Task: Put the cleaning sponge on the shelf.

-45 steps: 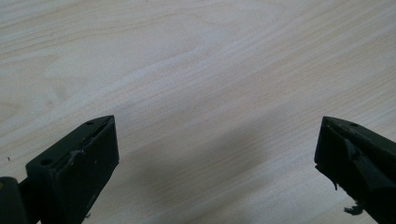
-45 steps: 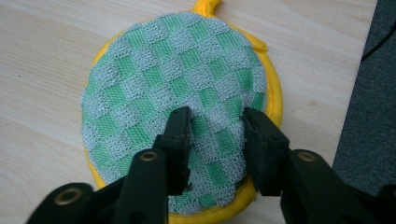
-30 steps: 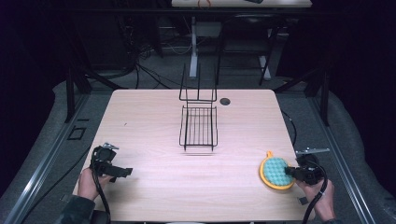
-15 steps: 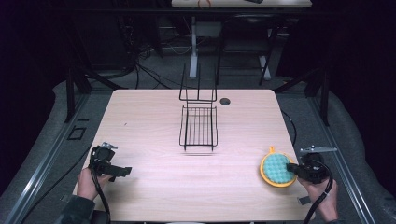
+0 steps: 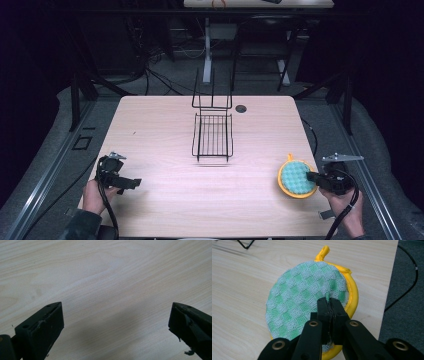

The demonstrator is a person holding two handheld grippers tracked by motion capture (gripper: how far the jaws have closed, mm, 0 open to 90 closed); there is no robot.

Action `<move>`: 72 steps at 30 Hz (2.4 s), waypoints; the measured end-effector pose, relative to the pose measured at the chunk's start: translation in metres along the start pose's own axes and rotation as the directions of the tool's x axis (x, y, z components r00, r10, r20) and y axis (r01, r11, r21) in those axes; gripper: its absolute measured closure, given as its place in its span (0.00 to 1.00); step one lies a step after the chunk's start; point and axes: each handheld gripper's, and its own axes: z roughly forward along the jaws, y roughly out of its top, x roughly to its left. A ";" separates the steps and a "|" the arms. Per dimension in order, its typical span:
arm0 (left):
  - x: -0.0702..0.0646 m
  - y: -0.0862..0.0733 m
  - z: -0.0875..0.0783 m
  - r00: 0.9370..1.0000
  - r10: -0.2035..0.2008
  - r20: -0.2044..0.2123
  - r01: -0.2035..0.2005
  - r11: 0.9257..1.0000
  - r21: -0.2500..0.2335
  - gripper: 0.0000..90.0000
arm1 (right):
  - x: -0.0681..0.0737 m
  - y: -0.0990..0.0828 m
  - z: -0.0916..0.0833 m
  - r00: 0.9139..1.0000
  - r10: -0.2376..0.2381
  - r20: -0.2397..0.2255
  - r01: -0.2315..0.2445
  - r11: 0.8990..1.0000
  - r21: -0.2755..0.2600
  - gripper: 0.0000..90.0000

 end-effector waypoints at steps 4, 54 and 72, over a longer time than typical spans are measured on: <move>0.000 0.000 0.001 1.000 0.004 0.003 -0.004 1.000 0.005 0.00 | 0.002 0.004 -0.005 1.000 -0.006 -0.001 0.006 1.000 -0.019 0.98; 0.002 0.000 0.002 1.000 -0.012 0.025 0.012 1.000 0.001 0.00 | 0.055 0.070 -0.003 0.984 -0.165 -0.069 0.155 0.980 -0.125 0.98; 0.001 -0.001 0.002 0.999 0.000 0.033 0.000 1.000 0.003 0.00 | 0.073 0.090 0.009 0.973 -0.218 -0.080 0.205 0.967 -0.148 0.98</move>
